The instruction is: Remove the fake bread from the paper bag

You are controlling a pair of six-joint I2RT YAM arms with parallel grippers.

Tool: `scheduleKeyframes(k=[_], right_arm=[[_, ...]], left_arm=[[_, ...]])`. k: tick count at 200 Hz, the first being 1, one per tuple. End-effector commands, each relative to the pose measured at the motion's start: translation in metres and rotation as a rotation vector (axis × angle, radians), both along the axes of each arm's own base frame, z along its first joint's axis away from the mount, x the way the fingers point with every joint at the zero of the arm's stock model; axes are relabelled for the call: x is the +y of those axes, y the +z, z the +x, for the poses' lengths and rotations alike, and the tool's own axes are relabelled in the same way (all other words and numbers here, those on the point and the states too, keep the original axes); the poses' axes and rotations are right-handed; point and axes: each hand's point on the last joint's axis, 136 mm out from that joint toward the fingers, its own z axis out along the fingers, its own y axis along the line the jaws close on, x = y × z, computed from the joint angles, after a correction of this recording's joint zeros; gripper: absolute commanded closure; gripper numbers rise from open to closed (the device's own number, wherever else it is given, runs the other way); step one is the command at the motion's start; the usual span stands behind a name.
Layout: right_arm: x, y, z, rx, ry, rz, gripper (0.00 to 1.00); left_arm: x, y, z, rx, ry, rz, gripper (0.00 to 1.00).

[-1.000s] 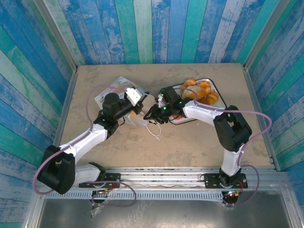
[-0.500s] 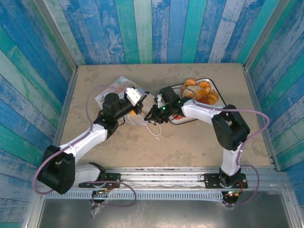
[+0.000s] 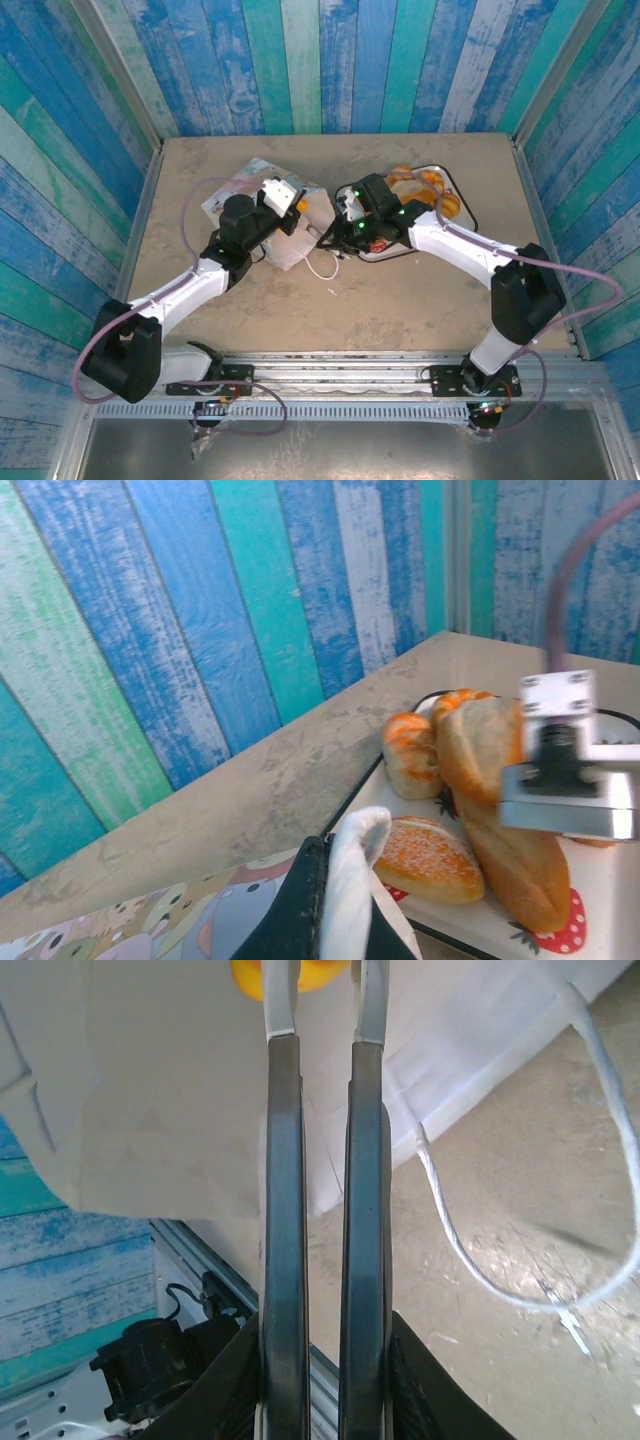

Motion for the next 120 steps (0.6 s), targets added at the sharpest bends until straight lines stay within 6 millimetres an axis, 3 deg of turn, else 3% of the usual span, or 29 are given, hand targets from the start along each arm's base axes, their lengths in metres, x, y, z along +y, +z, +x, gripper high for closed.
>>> scheduleKeyframes(k=[1,71,120], right_arm=[[-0.018,0.005,-0.011,-0.035,0.009,-0.046,0.8],[-0.068,0.035,-0.041,-0.101,-0.067,-0.102,0.8],[-0.119,0.034,-0.068,-0.058,-0.172,-0.152,0.79]], left_arm=[[0.006,0.007,0.017,0.012,0.084,-0.027,1.0],[0.017,-0.002,0.037,0.066,0.198,-0.042,1.0],[0.019,0.004,0.032,0.042,0.196,-0.045,1.0]])
